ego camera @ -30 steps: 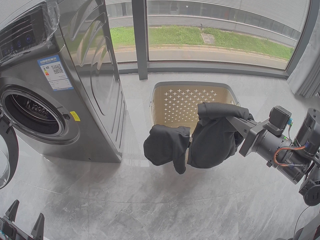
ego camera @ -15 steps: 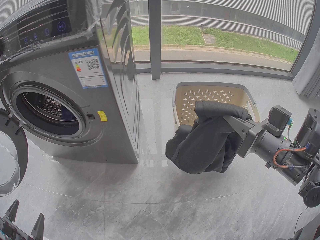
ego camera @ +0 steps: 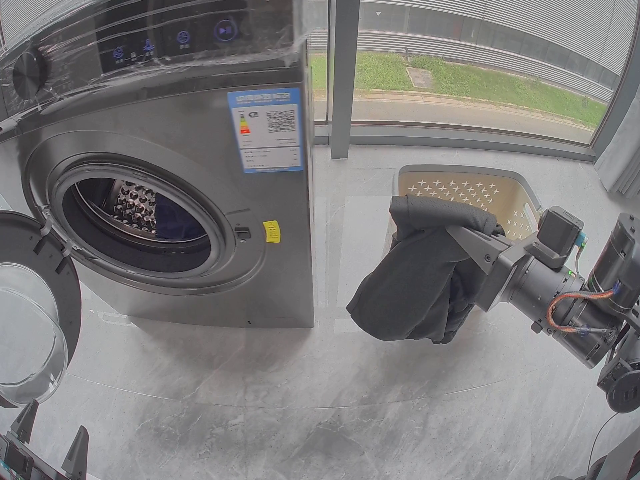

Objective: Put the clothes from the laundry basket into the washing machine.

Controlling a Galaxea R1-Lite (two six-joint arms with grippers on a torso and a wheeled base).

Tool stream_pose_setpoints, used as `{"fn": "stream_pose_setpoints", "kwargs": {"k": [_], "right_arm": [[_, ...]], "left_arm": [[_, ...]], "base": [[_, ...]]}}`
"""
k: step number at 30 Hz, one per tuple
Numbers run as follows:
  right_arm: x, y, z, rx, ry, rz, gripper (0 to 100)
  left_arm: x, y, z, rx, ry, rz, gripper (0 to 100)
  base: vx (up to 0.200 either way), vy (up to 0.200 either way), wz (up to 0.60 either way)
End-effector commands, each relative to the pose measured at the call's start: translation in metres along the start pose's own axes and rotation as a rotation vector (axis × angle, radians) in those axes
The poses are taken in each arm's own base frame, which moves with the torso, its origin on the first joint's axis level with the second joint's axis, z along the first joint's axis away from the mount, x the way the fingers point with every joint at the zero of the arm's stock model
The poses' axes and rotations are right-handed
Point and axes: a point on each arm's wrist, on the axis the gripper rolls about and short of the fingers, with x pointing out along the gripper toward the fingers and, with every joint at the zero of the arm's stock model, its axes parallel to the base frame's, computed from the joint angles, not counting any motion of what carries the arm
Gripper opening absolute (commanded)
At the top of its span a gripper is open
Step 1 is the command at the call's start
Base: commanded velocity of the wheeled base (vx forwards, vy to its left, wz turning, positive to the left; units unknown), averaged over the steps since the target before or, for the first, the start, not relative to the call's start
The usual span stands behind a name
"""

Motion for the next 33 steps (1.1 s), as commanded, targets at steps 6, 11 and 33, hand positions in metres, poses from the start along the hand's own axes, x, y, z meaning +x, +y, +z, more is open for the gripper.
{"fn": "stream_pose_setpoints", "kwargs": {"k": [6, 11, 33], "right_arm": [[-0.0003, -0.0001, -0.0015, 0.0, 0.006, 0.002, 0], [-0.0001, -0.0001, -0.0012, 0.0, 0.006, 0.002, 0], [0.0012, -0.0021, -0.0029, 0.001, 0.016, -0.008, 0]], "left_arm": [[0.001, 0.0, -0.0036, -0.001, 0.013, 0.0, 100], [0.001, 0.0, -0.0036, -0.001, 0.013, 0.0, 100], [0.0009, 0.0001, -0.0038, -0.002, 0.014, 0.002, 100]], "base": [[-0.133, 0.0, 0.0], [-0.2, 0.0, 0.0], [-0.055, 0.091, 0.0]]}}
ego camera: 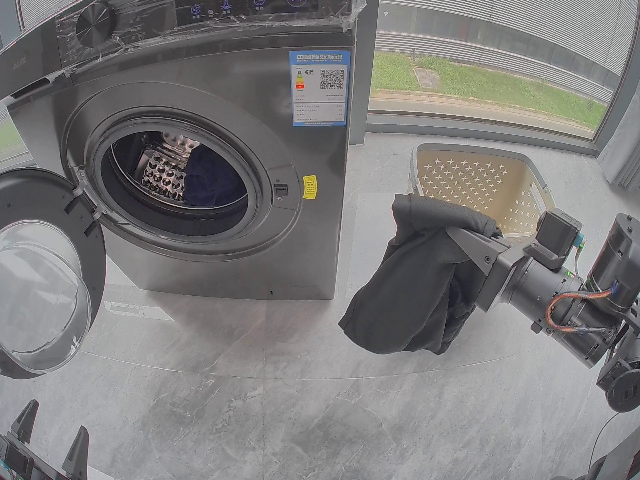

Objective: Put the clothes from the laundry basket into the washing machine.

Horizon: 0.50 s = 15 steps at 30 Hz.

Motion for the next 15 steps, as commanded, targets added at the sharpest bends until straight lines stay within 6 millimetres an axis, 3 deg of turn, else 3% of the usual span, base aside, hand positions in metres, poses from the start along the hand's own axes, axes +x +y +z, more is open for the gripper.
{"fn": "stream_pose_setpoints", "kwargs": {"k": [1, 14, 15], "right_arm": [[0.0009, -0.0001, -0.0009, 0.0, 0.002, -0.001, 0], [0.0009, -0.0001, -0.0015, -0.001, 0.004, 0.001, 0], [0.0009, -0.0001, -0.0013, 0.0, 0.003, 0.001, 0]], "left_arm": [[0.0009, 0.0001, -0.0036, -0.001, 0.012, 0.001, 100], [0.0009, 0.0001, -0.0036, -0.001, 0.012, 0.001, 100], [0.0009, 0.0001, -0.0036, -0.001, 0.012, 0.0, 100]], "base": [[0.0, 0.2, 0.0], [0.0, 0.2, 0.0], [0.0, 0.0, 0.0]]}}
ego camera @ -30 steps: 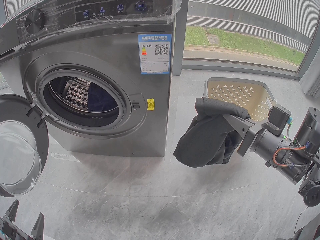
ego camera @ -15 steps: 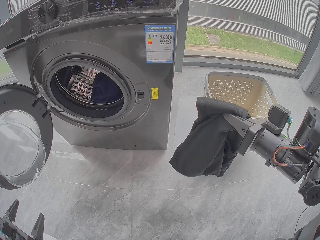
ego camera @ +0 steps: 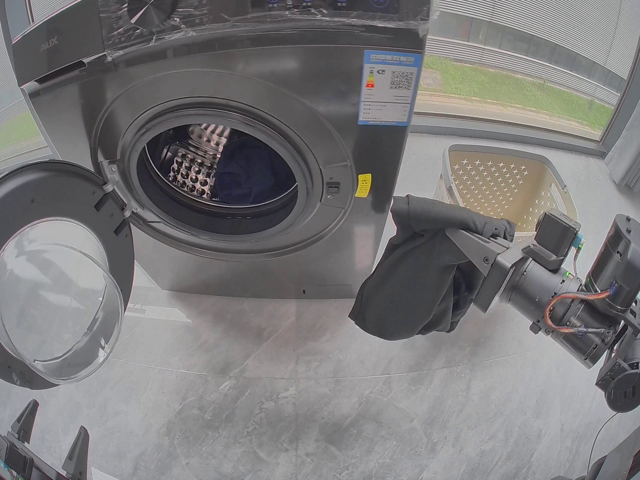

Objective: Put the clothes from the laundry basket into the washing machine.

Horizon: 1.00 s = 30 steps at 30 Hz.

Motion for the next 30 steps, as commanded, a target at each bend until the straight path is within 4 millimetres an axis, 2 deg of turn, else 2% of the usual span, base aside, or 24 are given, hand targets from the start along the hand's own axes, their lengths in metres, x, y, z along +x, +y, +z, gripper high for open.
{"fn": "stream_pose_setpoints", "kwargs": {"k": [1, 14, 26, 30], "right_arm": [[0.0002, 0.0, -0.0004, 0.0, 0.001, 0.0, 0], [-0.0006, -0.0002, -0.002, 0.0, 0.008, -0.001, 0], [-0.0006, -0.0002, -0.0018, 0.0, 0.007, 0.001, 0], [-0.0006, -0.0002, -0.0018, 0.0, 0.007, 0.001, 0]], "left_arm": [[0.0009, 0.0001, -0.0037, -0.001, 0.012, 0.001, 100], [0.001, 0.0001, -0.0038, -0.002, 0.016, 0.0, 100], [0.001, 0.0001, -0.0036, -0.002, 0.014, 0.001, 100], [0.001, 0.0001, -0.0038, -0.002, 0.016, 0.001, 100]], "base": [[0.0, 0.0, 0.0], [0.0, 0.0, 0.0], [0.0, 0.2, 0.0], [0.0, 0.0, 0.0]]}}
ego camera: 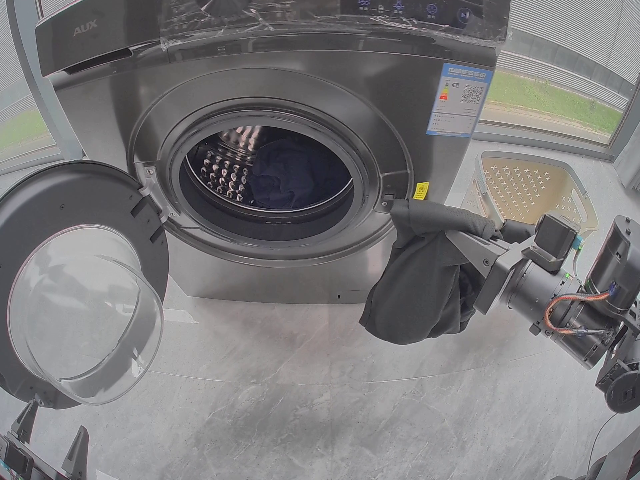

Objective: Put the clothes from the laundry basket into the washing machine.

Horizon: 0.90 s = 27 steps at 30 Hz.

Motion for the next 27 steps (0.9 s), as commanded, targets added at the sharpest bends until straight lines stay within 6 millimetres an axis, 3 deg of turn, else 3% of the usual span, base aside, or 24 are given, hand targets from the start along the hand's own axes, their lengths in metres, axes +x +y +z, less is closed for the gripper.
{"fn": "stream_pose_setpoints", "kwargs": {"k": [1, 8, 14, 23, 27], "right_arm": [[0.0002, 0.0, -0.0005, 0.0, 0.002, 0.0, 0], [0.0, 0.0, -0.0009, 0.0, 0.003, 0.0, 0], [-0.0002, -0.0001, -0.0014, 0.0, 0.006, 0.0, 0], [0.0003, -0.0002, -0.0023, -0.001, 0.011, -0.001, 0], [0.001, -0.0003, -0.0031, -0.001, 0.011, -0.001, 0]], "left_arm": [[0.001, 0.0001, -0.0037, 0.0, 0.014, 0.0, 100], [0.001, 0.0001, -0.0037, 0.0, 0.014, 0.0, 100], [0.001, 0.0001, -0.0037, 0.0, 0.014, 0.0, 100], [0.0009, 0.0001, -0.0037, 0.0, 0.013, 0.0, 100], [0.001, 0.0001, -0.0037, 0.0, 0.014, 0.0, 100]], "base": [[0.0, 0.0, 0.0], [0.0, 0.0, 0.0], [-0.2, 0.0, 0.0], [0.0, 0.0, 0.0], [0.0, 0.2, 0.0]]}}
